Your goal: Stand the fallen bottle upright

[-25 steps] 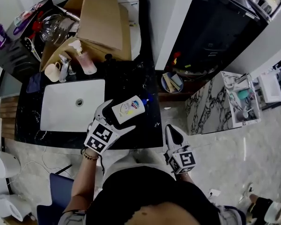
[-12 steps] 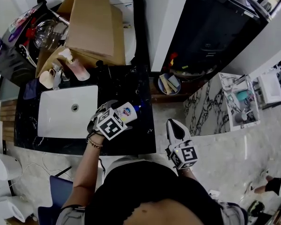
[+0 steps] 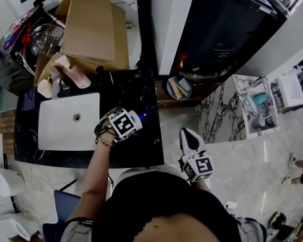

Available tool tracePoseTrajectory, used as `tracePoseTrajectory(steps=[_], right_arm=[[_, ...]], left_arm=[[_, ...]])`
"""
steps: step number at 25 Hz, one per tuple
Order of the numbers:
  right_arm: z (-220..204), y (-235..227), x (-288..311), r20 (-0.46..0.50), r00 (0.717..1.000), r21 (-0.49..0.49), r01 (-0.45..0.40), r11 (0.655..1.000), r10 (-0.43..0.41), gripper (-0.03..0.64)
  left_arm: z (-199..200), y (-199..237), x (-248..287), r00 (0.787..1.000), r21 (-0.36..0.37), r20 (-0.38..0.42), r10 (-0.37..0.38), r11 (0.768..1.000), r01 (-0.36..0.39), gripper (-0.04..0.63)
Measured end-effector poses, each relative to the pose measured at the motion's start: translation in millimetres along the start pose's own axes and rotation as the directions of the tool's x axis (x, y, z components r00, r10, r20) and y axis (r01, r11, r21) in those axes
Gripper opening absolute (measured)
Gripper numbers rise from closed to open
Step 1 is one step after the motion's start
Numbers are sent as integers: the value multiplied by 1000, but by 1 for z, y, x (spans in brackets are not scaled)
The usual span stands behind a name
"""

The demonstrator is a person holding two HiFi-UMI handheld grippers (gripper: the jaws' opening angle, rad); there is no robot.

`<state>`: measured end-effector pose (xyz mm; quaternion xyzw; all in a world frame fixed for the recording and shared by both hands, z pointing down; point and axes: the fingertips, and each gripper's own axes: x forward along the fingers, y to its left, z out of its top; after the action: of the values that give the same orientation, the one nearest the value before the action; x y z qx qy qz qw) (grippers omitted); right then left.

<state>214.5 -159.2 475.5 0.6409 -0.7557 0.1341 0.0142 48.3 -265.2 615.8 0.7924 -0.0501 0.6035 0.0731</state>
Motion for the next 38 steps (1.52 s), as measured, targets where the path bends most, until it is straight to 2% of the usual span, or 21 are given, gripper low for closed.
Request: tracePoseTrajectory(steps=[4, 9, 12, 13, 16, 17, 19, 23, 25, 26, 27, 29, 30, 31, 32, 33, 35, 36, 37, 38], right_arm=[[3, -5, -2, 7, 1000, 1, 15, 1000, -15, 5], [2, -6, -2, 2, 1000, -4, 20, 1000, -20, 5], [1, -6, -1, 7, 1000, -6, 9, 1000, -9, 5], [2, -6, 0, 11, 1000, -6, 5, 1000, -5, 5], [4, -3, 3, 19, 1000, -10, -14, 1000, 14, 5], [4, -1, 4, 20, 1000, -11, -21, 1000, 21, 5], [4, 0, 6, 19, 999, -14, -30, 999, 31, 5], [3, -2, 6, 11, 999, -15, -36, 999, 36, 5], [3, -2, 7, 6, 999, -18, -39, 999, 39, 5], [2, -3, 7, 3, 999, -21, -41, 999, 41, 5], [2, -3, 7, -1, 999, -25, -43, 999, 43, 5], [2, -3, 9, -6, 999, -30, -50, 998, 50, 5], [2, -2, 9, -9, 999, -32, -54, 998, 54, 5], [2, -1, 10, -10, 998, -33, -58, 998, 58, 5], [2, -1, 10, -11, 998, -35, -62, 997, 62, 5], [3, -1, 10, -12, 998, -37, -65, 997, 65, 5], [4, 0, 10, -17, 997, -42, -71, 997, 70, 5], [4, 0, 10, -21, 997, -44, -75, 996, 74, 5], [3, 1, 10, -26, 997, -47, -78, 996, 77, 5], [2, 2, 10, -32, 996, -51, -82, 995, 80, 5]], left_arm=[[-10, 2, 7, 999, 10, -51, 7, 1000, -7, 545], [-10, 1, 6, 1000, 16, -27, 1, 1000, 0, 528], [-20, -7, 6, 999, 11, -50, -18, 1000, 19, 472], [-25, -11, 6, 997, 1, -67, -25, 1000, 26, 471], [-21, -13, 5, 999, 3, -40, -7, 1000, 7, 468], [-18, -12, 4, 1000, 9, -18, 9, 1000, -9, 468], [-2, -6, -3, 995, 27, 75, 59, 998, -62, 468], [7, -5, -18, 975, -56, 207, 82, 996, -72, 468], [12, -3, -31, 952, -115, 290, 102, 991, -72, 466], [16, -1, -38, 931, -148, 343, 124, 986, -77, 466], [21, 3, -46, 904, -182, 398, 154, 979, -87, 468], [29, 13, -62, 830, -243, 504, 238, 962, -128, 468], [32, 18, -69, 783, -271, 552, 287, 950, -157, 466], [35, 22, -77, 725, -303, 600, 338, 935, -185, 466], [38, 25, -84, 656, -340, 650, 385, 919, -202, 466], [40, 27, -93, 575, -382, 698, 427, 901, -206, 466], [42, 29, -110, 395, -479, 762, 514, 857, -190, 466], [41, 30, -117, 317, -525, 768, 557, 830, -188, 466], [38, 31, -119, 257, -562, 761, 596, 803, -198, 466], [37, 31, -120, 214, -587, 750, 626, 779, -221, 466]])
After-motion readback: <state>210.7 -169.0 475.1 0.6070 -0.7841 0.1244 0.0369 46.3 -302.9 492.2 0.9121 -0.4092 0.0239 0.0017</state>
